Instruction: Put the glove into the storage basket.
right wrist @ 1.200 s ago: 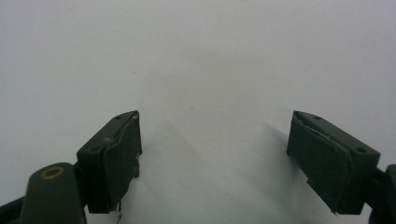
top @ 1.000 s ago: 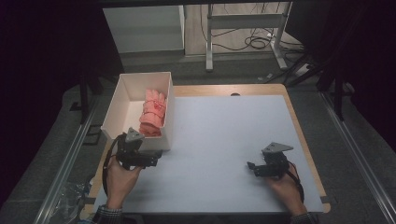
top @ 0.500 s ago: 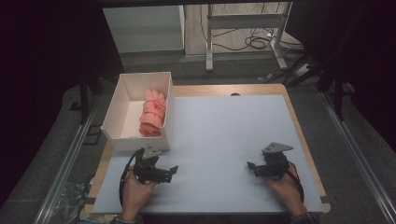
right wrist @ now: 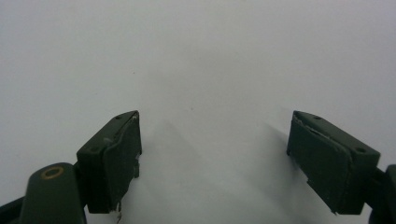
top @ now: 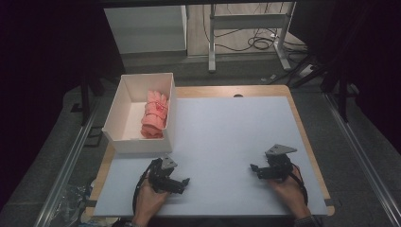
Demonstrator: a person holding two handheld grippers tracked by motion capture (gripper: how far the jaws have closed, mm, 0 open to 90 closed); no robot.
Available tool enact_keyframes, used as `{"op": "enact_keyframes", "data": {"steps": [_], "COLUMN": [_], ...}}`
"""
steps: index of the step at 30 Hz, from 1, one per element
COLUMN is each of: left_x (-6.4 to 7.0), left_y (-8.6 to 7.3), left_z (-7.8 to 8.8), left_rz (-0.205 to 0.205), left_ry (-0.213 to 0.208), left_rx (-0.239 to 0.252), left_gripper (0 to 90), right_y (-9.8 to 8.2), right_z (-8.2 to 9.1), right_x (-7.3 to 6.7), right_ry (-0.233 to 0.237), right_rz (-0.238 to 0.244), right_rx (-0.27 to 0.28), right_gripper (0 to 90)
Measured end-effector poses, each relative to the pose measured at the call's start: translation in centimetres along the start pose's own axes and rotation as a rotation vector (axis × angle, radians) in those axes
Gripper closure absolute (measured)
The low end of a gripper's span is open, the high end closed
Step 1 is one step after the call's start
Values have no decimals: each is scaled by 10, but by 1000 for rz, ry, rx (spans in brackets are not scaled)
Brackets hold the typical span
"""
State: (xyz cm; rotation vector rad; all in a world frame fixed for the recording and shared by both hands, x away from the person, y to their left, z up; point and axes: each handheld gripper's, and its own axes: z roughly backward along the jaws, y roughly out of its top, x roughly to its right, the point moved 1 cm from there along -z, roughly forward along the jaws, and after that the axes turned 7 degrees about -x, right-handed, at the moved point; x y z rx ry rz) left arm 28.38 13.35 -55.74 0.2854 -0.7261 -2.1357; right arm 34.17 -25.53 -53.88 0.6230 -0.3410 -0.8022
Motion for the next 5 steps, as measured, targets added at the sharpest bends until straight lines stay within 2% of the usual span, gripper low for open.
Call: {"op": "enact_keyframes", "data": {"steps": [5], "left_x": [0], "left_y": [0], "left_z": [0], "left_rz": [-3], "left_ry": [3], "left_rx": [-3], "left_gripper": [0], "right_y": [0], "right_z": [0], "right_x": [0], "right_ry": [1], "right_rz": [0], "right_rx": [0], "right_gripper": [181]}}
